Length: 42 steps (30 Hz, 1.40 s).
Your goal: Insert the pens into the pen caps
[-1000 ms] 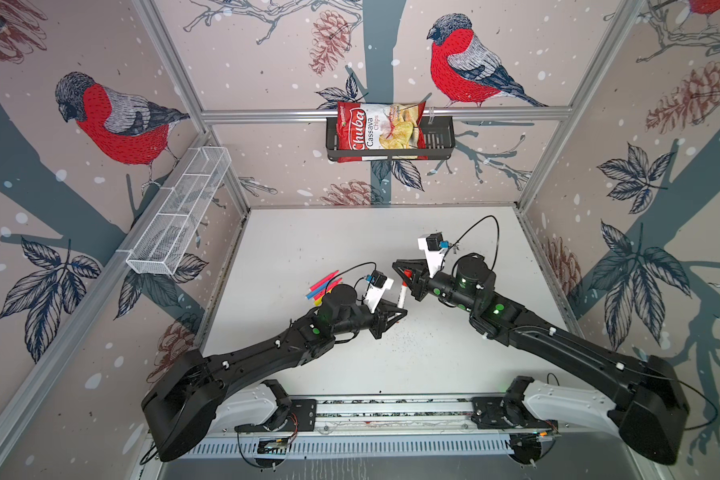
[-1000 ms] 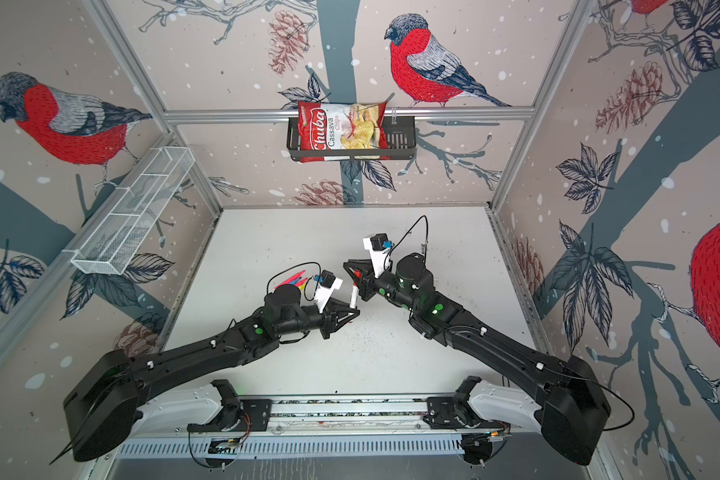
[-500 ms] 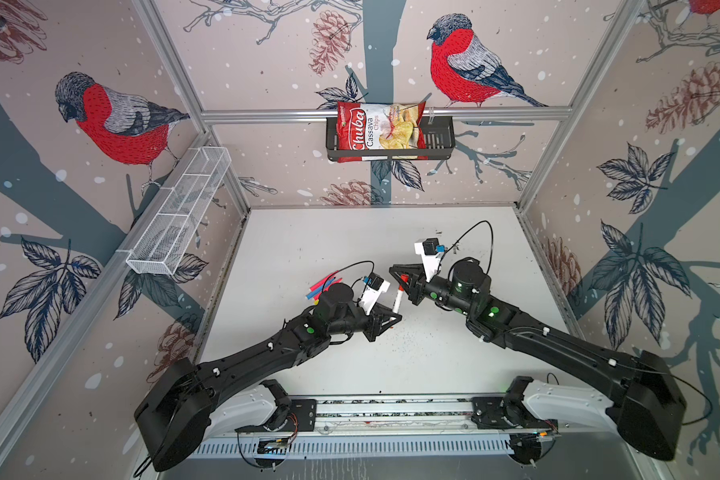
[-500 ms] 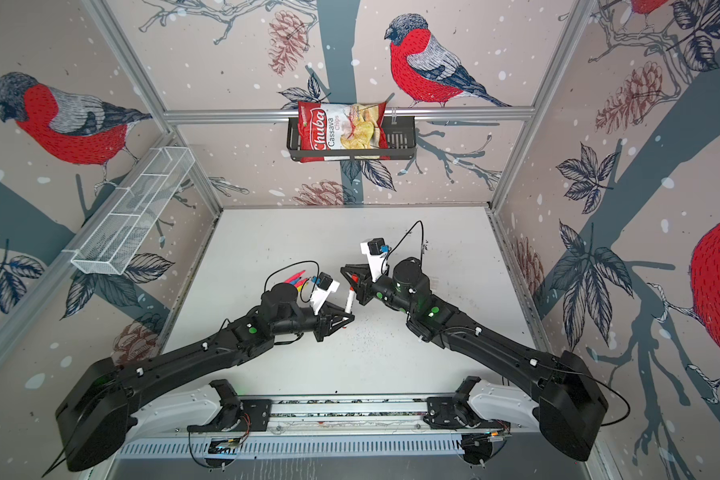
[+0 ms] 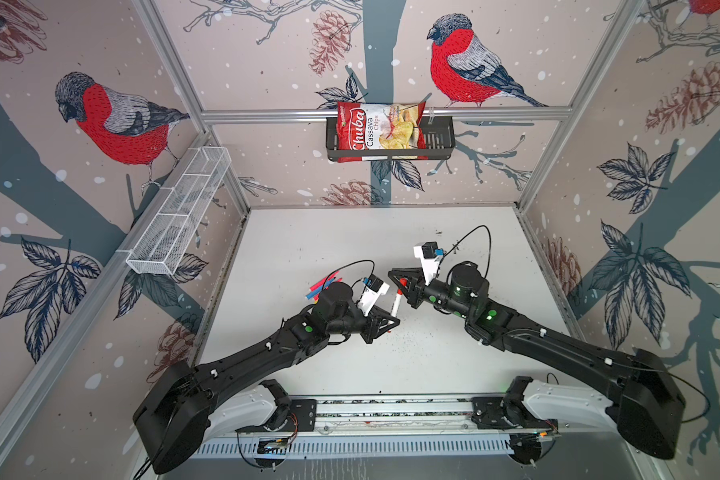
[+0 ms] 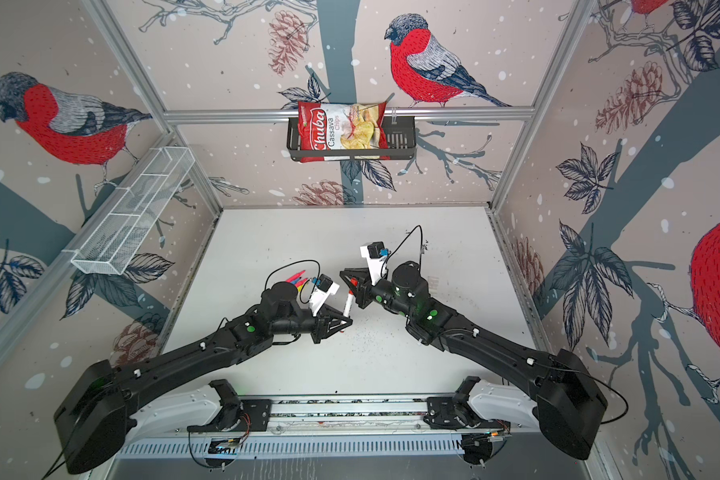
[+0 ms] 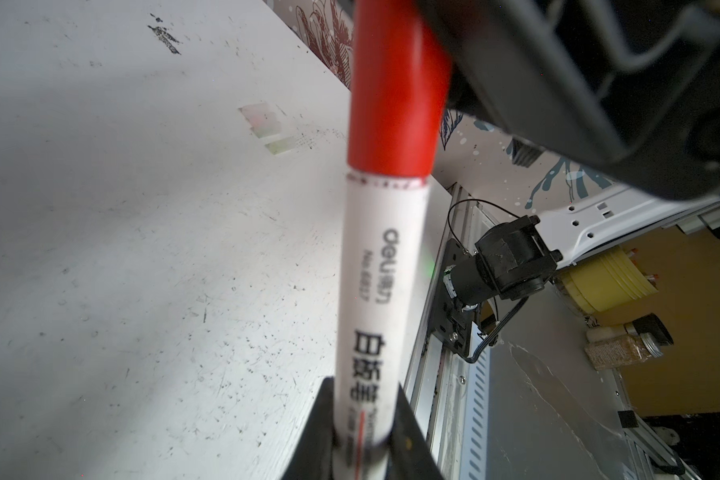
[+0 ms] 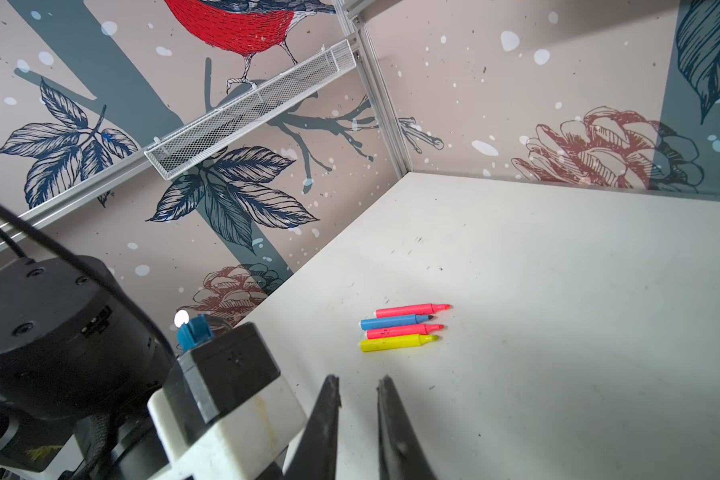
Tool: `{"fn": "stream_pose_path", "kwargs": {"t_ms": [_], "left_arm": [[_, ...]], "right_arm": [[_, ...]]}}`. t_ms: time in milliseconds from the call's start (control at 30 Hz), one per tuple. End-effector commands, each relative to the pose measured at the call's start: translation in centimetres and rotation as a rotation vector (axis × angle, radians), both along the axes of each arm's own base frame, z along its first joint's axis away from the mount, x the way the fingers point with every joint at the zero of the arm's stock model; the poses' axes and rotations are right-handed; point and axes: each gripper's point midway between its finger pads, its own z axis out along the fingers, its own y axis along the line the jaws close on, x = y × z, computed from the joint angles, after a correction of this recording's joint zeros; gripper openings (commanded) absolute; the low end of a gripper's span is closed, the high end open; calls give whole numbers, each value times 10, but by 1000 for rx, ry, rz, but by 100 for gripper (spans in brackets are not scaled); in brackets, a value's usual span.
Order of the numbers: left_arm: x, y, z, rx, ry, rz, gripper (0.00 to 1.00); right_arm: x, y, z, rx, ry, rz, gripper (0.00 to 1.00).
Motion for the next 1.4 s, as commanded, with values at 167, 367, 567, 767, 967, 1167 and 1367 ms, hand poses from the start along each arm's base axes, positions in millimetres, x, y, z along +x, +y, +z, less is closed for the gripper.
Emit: {"fn": "stream_pose_path", "kwargs": {"t_ms": [167, 367, 567, 767, 967, 1167, 1367], "left_arm": [[38, 13, 179, -553, -489, 184, 0], [37, 19, 189, -596, -504, 185, 0], [36, 19, 196, -619, -511, 168, 0], [40, 24, 201, -636, -519, 187, 0], [44, 26, 206, -655, -524, 209, 0], [45, 28, 210, -664, -534, 212, 0], [45, 35, 216, -673, -550, 233, 0]], "right_arm": [[-54, -1, -75, -213, 220, 225, 0], [-60, 1, -75, -199, 231, 247, 0], [-69, 5, -76, -187, 237, 282, 0], [-78, 6, -79, -181, 255, 304, 0], [-86, 9, -83, -189, 270, 304, 0], [-93, 8, -94, -209, 290, 296, 0], [-93, 2, -96, -217, 292, 269, 0]]}}
